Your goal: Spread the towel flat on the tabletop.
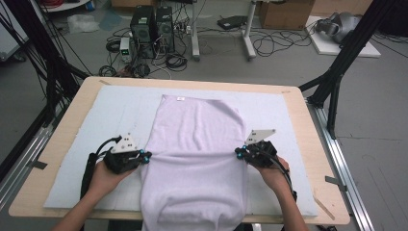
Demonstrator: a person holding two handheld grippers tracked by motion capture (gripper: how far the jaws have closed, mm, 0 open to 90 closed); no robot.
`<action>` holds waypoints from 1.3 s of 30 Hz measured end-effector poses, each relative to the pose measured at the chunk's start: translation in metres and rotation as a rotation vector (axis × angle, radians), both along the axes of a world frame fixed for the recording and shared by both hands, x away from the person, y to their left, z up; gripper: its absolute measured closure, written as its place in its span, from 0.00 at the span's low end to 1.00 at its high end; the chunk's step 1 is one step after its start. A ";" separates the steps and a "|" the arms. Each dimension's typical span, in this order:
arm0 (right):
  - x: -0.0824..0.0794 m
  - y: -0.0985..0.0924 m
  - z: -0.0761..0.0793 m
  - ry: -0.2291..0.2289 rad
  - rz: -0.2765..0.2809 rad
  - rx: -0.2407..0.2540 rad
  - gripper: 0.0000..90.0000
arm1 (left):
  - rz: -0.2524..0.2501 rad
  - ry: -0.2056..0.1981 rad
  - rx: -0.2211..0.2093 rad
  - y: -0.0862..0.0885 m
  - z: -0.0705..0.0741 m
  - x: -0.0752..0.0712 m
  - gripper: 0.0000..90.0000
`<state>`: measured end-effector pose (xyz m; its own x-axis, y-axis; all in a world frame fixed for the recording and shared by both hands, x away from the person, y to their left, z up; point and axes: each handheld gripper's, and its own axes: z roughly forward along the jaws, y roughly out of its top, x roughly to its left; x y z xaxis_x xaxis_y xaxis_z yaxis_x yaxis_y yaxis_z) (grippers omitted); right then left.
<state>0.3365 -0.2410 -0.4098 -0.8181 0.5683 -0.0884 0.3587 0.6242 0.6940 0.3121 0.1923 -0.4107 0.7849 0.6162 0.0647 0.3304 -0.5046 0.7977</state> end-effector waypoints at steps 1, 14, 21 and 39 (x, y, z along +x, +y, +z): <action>0.006 0.000 0.000 -0.001 -0.014 0.000 0.98 | 0.022 -0.003 0.005 -0.002 -0.001 0.007 0.98; 0.000 -0.002 0.004 -0.013 0.011 0.061 0.82 | 0.008 0.037 -0.008 0.026 -0.008 0.002 0.78; -0.052 0.006 -0.008 -0.002 0.133 0.074 0.79 | -0.114 0.111 -0.004 0.043 -0.026 -0.033 0.95; -0.068 0.009 -0.033 0.059 0.172 0.068 0.71 | -0.229 0.155 -0.030 -0.010 -0.033 -0.033 0.75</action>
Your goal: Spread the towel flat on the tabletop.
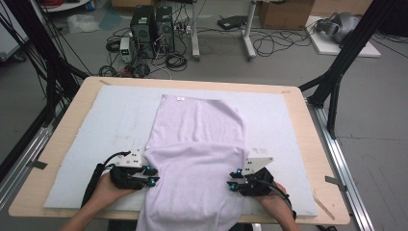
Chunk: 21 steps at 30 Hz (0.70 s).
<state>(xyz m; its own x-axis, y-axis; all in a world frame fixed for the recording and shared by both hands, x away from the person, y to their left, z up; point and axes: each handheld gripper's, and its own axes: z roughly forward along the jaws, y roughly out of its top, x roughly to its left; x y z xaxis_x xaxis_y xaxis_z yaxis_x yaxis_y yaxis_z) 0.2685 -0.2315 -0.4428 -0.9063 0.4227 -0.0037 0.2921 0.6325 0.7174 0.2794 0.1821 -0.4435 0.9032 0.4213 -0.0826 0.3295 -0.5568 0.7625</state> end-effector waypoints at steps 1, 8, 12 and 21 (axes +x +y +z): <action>0.000 0.000 0.000 -0.002 -0.001 -0.001 0.71 | 0.000 -0.015 0.017 -0.003 0.000 -0.001 0.76; 0.000 0.000 -0.001 0.001 -0.003 0.009 0.70 | 0.017 -0.044 0.040 -0.002 0.004 -0.005 0.98; 0.000 0.000 -0.001 0.001 -0.004 0.007 0.70 | 0.059 -0.065 0.034 0.019 0.016 -0.011 0.98; -0.002 0.002 0.002 -0.012 -0.004 -0.022 0.69 | 0.151 -0.110 0.012 0.074 0.040 -0.029 0.99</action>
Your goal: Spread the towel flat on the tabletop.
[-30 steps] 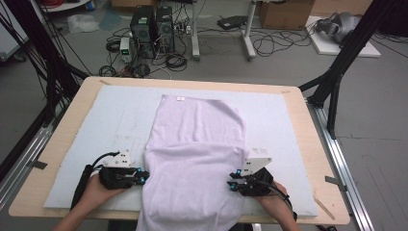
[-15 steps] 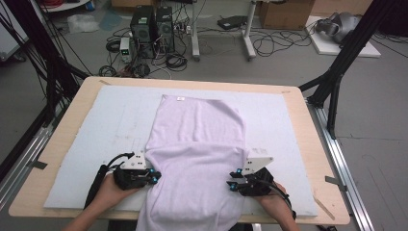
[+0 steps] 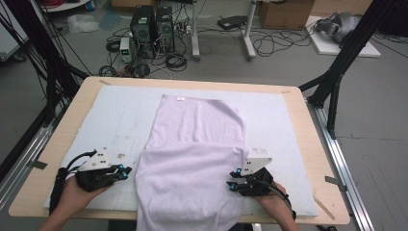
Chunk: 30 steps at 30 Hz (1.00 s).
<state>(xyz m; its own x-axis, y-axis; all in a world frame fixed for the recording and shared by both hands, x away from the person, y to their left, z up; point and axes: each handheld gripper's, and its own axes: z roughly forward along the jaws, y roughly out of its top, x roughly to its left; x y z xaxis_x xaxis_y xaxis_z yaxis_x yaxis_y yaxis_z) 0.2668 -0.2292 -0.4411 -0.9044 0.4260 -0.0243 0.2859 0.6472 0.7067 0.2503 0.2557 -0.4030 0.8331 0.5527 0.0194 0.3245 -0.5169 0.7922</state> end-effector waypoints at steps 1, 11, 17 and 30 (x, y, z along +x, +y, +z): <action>-0.001 0.000 0.001 -0.002 0.006 -0.007 0.68 | -0.003 0.013 -0.008 0.002 0.000 -0.001 0.95; -0.025 -0.002 0.006 0.013 0.092 0.019 0.68 | -0.137 0.099 0.042 -0.043 -0.035 0.001 0.75; -0.031 -0.006 -0.001 0.062 0.100 0.033 0.96 | -0.140 0.098 0.055 -0.051 -0.036 0.001 0.98; -0.078 -0.014 0.029 0.088 0.285 0.068 0.93 | -0.148 0.046 -0.005 -0.015 -0.008 -0.066 0.96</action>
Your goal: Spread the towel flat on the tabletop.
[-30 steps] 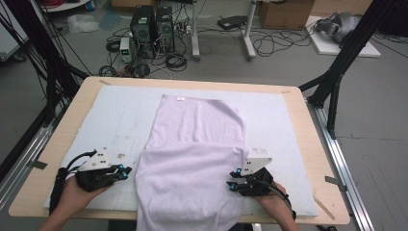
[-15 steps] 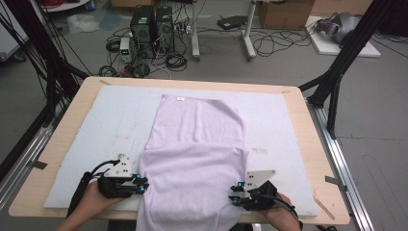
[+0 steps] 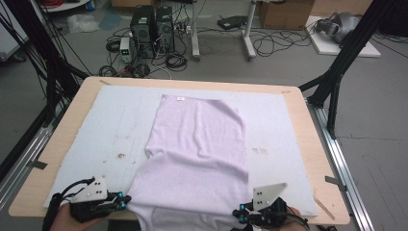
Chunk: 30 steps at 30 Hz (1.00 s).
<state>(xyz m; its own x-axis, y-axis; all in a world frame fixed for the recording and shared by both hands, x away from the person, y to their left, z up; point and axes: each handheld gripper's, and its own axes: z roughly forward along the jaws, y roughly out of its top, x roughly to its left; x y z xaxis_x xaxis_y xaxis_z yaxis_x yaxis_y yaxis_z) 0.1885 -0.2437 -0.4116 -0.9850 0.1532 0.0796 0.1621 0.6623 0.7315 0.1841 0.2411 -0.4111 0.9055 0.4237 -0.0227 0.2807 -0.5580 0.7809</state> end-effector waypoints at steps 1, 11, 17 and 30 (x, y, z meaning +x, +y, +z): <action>-0.003 0.000 0.008 0.005 0.008 0.019 0.86 | -0.004 -0.008 -0.003 -0.001 0.001 0.000 0.86; 0.056 0.016 -0.015 -0.033 -0.152 -0.012 0.67 | 0.013 -0.013 0.054 -0.037 -0.025 0.057 0.70; 0.067 0.024 -0.032 0.000 -0.130 -0.020 0.98 | -0.008 0.016 0.045 -0.036 -0.031 0.057 0.98; 0.037 0.024 -0.010 -0.026 -0.054 -0.008 0.77 | -0.002 0.013 0.042 -0.018 -0.019 0.023 0.69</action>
<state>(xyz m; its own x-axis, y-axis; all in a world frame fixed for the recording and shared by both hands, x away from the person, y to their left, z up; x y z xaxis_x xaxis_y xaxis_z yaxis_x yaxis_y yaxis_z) 0.2257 -0.2194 -0.4215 -0.9769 0.2070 0.0526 0.1789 0.6587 0.7308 0.2073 0.2227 -0.4304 0.9062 0.4226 -0.0166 0.2892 -0.5905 0.7534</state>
